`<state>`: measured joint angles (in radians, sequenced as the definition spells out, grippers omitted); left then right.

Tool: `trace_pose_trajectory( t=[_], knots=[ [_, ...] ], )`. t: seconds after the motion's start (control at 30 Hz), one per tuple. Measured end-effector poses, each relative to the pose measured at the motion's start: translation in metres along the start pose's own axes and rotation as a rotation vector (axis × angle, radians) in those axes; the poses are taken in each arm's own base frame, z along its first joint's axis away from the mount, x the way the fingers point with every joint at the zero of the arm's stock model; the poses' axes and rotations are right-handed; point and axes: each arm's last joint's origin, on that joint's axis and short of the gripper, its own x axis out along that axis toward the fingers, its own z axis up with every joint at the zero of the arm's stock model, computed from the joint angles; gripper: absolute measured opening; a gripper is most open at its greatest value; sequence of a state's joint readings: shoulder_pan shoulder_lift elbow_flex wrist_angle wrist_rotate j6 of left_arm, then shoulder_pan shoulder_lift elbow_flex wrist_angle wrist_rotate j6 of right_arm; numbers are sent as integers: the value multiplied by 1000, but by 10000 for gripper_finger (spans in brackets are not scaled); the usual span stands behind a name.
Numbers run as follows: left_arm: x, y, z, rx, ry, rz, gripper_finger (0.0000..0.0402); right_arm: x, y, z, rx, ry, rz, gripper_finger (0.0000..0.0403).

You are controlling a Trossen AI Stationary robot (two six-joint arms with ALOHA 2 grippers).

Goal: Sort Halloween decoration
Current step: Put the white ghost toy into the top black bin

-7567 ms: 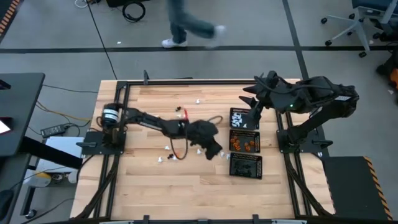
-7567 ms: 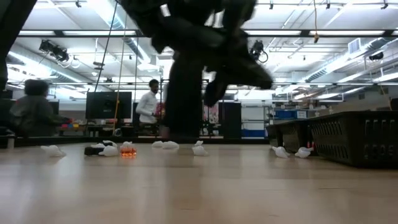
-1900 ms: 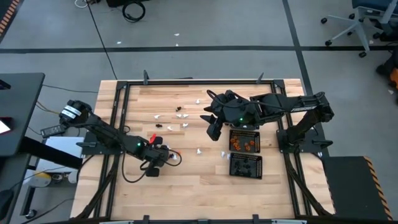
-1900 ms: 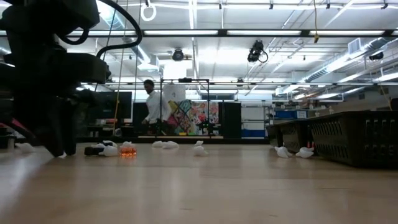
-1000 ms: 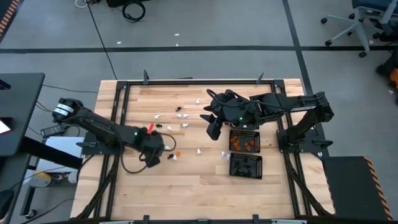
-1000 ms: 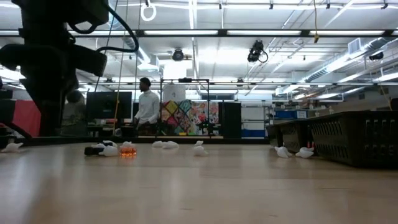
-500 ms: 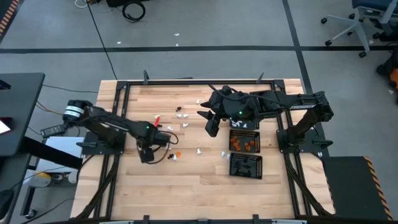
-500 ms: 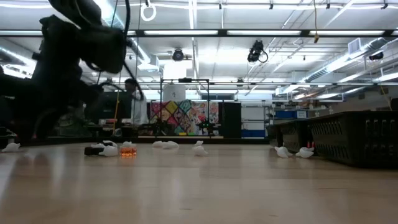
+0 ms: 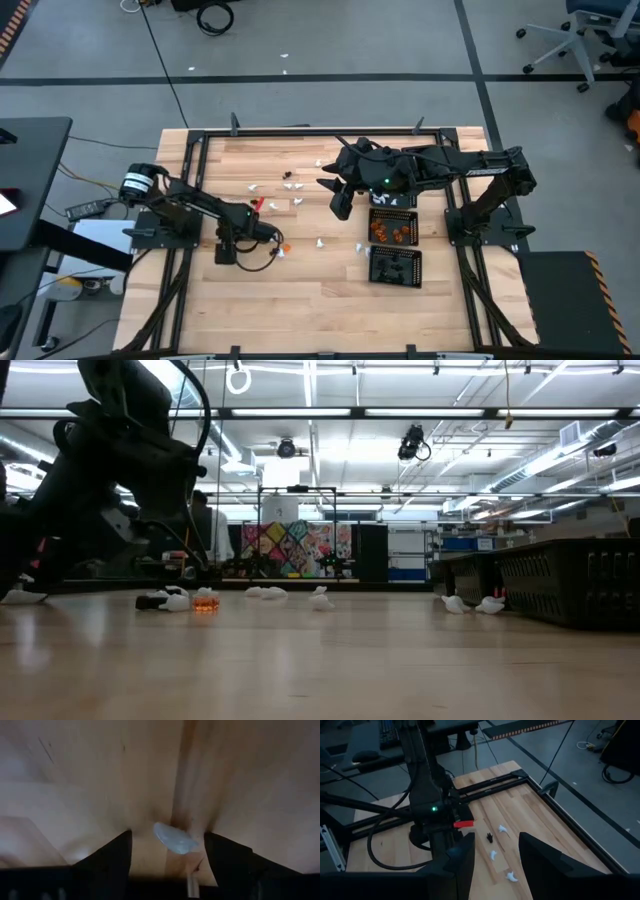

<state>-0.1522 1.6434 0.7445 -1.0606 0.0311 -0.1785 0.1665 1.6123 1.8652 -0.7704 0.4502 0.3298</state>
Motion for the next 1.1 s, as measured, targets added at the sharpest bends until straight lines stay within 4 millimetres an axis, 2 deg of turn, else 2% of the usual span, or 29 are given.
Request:
trace_pose_trajectory(
  t=[0.13, 0.5, 0.87, 1.1],
  knots=[
    [0, -1, 0, 31, -2, 4, 224, 0, 0, 0, 0, 0, 0, 158],
    [0, -1, 1, 42, -10, 12, 146, 0, 0, 0, -13, 0, 0, 158],
    [-4, -1, 5, 23, -26, 5, 119, 0, -1, 0, -31, 0, -3, 158],
    [-4, -1, 5, 0, -27, 2, 116, 1, -1, 0, -40, 2, 2, 158]
  ],
)
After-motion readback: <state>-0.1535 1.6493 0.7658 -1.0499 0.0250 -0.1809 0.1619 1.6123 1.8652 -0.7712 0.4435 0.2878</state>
